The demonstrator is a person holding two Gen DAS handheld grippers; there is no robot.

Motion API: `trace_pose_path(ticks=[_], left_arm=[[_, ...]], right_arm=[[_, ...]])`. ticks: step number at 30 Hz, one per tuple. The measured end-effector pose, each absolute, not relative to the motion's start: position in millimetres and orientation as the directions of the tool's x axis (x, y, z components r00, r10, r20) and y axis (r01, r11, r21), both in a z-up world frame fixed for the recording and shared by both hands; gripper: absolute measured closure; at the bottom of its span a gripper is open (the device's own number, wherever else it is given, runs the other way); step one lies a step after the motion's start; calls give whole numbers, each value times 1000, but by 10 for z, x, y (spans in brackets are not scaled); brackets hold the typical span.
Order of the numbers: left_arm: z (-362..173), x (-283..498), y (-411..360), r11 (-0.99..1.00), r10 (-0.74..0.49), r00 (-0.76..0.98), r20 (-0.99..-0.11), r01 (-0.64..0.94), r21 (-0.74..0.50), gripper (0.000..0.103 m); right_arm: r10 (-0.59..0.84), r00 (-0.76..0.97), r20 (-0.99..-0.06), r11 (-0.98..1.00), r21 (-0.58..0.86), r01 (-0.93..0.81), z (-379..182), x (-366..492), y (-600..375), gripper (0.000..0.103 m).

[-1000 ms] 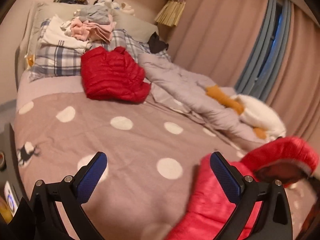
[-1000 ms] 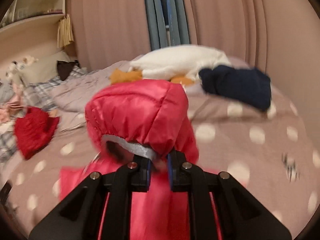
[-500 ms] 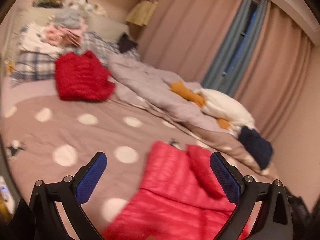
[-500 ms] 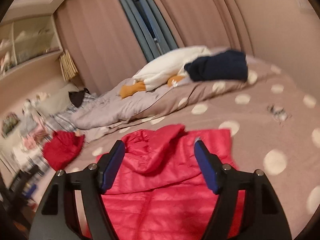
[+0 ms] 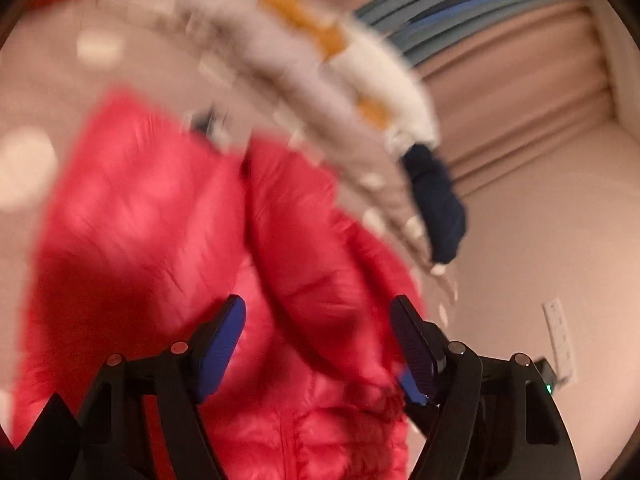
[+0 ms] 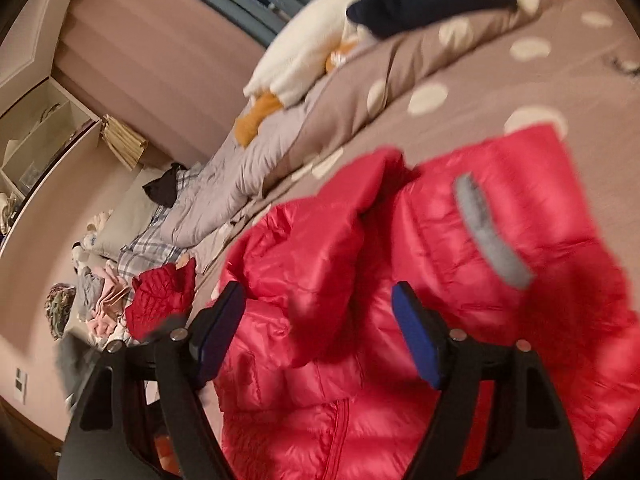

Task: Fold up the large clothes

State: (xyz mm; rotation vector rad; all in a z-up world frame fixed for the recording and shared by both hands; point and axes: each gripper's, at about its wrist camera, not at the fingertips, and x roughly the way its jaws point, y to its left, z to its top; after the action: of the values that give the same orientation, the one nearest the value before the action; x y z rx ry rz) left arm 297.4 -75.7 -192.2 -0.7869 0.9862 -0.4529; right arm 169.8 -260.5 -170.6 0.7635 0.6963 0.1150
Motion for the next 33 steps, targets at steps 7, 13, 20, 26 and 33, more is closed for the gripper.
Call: trace_pose_path(ticks=[7,13,20,26,33], left_arm=[[-1889,3008,-920,692,-641,548,-538,109,-713,71],[-1701,2701,-1028,770,-586,577,-569,179,-613,87],[-1662,2140,-882,784,-589,556,-586,218,-581,88],[-2065,1912,-939,865,-485,511,-709,165,-473,86],[-2205,1855,-1062,915,-392,609,-690,178,-362,80]], right_arm=[[351,744,-569,759,638,129,-1891,1849,-2470,93],[361,788,-499,764,643,57,-1606,1564,-2473,95],[338,768,-545,818,573,47,-1574,1069,-2380,95],[242,696,-676,887,445,123,-1872,929,-2198,92],[66,692,-719,922,308,233,-2212,1017,-2170,75]])
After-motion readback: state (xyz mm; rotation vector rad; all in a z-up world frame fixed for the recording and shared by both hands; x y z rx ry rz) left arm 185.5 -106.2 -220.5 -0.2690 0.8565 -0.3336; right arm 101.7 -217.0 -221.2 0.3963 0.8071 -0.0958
